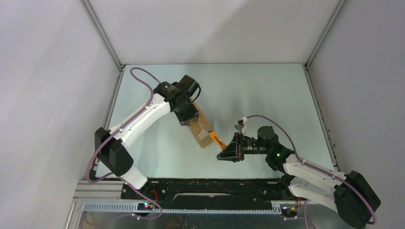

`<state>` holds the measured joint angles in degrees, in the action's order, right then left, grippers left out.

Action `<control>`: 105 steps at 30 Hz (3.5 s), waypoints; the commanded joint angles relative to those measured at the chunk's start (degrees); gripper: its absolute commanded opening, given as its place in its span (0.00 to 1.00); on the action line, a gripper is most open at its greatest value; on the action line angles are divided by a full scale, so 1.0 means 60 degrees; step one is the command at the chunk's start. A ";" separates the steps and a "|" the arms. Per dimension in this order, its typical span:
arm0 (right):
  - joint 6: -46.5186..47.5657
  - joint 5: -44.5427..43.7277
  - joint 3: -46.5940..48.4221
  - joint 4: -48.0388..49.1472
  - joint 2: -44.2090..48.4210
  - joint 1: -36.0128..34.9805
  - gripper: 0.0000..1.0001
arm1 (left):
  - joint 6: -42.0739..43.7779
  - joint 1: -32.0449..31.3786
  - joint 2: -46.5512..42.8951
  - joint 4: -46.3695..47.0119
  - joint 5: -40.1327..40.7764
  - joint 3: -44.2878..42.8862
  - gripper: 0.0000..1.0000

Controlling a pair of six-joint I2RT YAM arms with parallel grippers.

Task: Unpack the express box
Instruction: Cut the express box at the center of the board.

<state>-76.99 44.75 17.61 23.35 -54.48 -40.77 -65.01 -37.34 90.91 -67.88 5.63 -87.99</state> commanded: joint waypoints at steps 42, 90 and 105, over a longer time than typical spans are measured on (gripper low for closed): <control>0.0124 0.0126 0.0592 0.0903 -0.1427 -0.0411 0.00 | -0.0219 -0.0067 0.0061 0.0154 -0.0465 0.0130 0.01; -0.0550 0.1089 0.1448 0.2738 -0.3059 -0.1620 0.00 | -0.0282 0.0103 0.0060 0.0232 -0.0678 0.0407 0.00; -0.0275 0.0706 0.1446 0.2254 -0.2809 -0.2015 0.00 | -0.0160 0.0248 -0.0006 0.0283 -0.0788 0.0394 0.00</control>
<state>-80.51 49.28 24.05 36.86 -72.88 -53.65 -65.10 -35.86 90.72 -66.28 2.31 -87.07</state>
